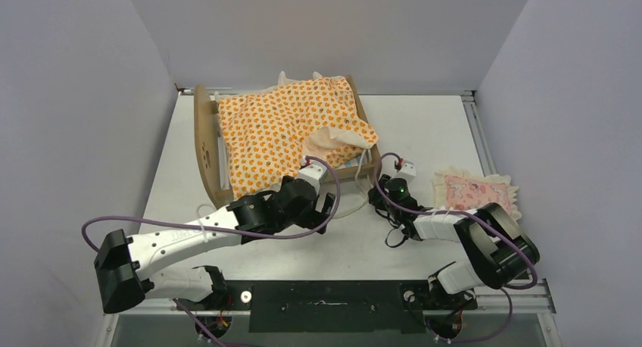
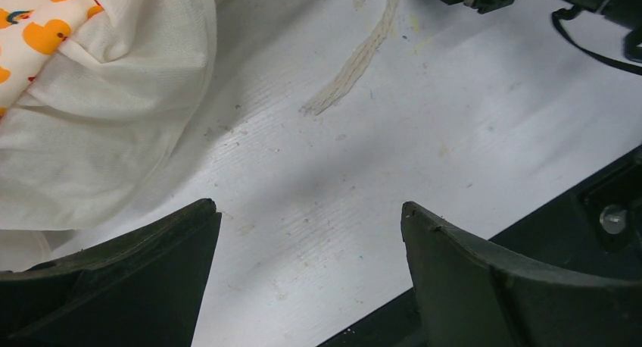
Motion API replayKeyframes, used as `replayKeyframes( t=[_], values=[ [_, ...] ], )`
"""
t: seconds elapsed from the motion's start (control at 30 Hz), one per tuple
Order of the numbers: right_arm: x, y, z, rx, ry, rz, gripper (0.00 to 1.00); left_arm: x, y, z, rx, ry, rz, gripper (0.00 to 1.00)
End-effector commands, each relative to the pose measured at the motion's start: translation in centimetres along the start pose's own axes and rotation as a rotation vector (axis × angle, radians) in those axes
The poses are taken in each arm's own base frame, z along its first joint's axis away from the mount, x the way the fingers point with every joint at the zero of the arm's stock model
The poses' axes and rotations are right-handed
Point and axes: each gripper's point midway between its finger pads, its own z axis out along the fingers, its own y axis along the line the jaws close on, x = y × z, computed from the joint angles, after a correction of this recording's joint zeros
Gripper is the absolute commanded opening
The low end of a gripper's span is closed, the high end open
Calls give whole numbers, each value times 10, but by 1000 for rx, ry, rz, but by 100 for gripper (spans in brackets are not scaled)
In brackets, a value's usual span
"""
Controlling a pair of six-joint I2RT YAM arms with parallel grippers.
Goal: Set up the pet bed
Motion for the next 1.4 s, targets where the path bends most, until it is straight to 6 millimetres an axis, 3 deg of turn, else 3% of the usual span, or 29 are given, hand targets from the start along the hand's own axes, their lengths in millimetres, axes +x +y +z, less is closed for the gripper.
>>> replayKeyframes(
  t=[0.0,0.03,0.07,0.3,0.43,0.7,1.03,1.1,1.13,1.3,1.37],
  values=[
    [-5,-3,-1,-13,-27,25,16,-17,-12,16,-2,-38,33,88],
    [-5,-7,-4,5,-17,30,7,-17,-15,21,2,-30,41,88],
    [-5,-11,-7,18,-5,34,5,-16,-18,27,8,-23,49,88],
    [-7,-16,-47,41,76,-3,5,-16,-39,71,11,25,121,88],
    [0,-19,-60,41,130,-30,5,-16,-55,97,43,38,156,85],
    [4,-17,-66,25,165,-45,6,6,-76,148,103,88,237,83],
    [2,-7,-62,-10,199,-66,6,36,-70,189,94,113,330,80],
    [1,-4,-61,-22,207,-66,6,44,-67,194,85,129,337,72],
    [1,-3,-61,-24,211,-67,6,48,-66,195,86,139,338,62],
    [-12,2,-67,-24,213,-88,6,75,-57,186,76,202,301,1],
    [-20,0,-73,-1,217,-114,6,79,-48,174,45,208,256,0]
  ],
)
